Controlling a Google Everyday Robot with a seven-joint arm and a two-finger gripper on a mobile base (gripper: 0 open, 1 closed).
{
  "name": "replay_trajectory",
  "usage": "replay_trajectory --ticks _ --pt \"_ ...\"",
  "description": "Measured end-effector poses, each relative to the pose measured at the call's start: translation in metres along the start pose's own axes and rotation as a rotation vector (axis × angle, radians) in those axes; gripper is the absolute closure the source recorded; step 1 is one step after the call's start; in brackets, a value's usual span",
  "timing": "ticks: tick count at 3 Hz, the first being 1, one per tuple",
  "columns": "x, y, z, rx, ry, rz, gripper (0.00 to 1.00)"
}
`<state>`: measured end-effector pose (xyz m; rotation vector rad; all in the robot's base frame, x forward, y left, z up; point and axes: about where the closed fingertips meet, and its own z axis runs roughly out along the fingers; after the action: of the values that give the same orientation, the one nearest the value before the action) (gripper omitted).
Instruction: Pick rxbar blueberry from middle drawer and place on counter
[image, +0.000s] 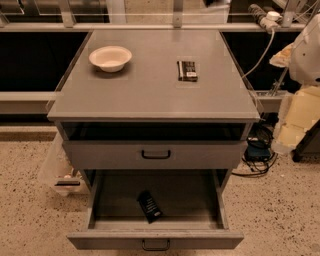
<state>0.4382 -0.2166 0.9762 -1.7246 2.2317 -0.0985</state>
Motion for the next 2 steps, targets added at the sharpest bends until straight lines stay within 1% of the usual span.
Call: replay_trajectory --ticks 1,2 --pt "0.0000 0.0000 0.0000 0.000 0.000 0.000 0.00" --pt "-0.0003 0.0066 0.0046 0.030 -0.028 0.012 0.00"
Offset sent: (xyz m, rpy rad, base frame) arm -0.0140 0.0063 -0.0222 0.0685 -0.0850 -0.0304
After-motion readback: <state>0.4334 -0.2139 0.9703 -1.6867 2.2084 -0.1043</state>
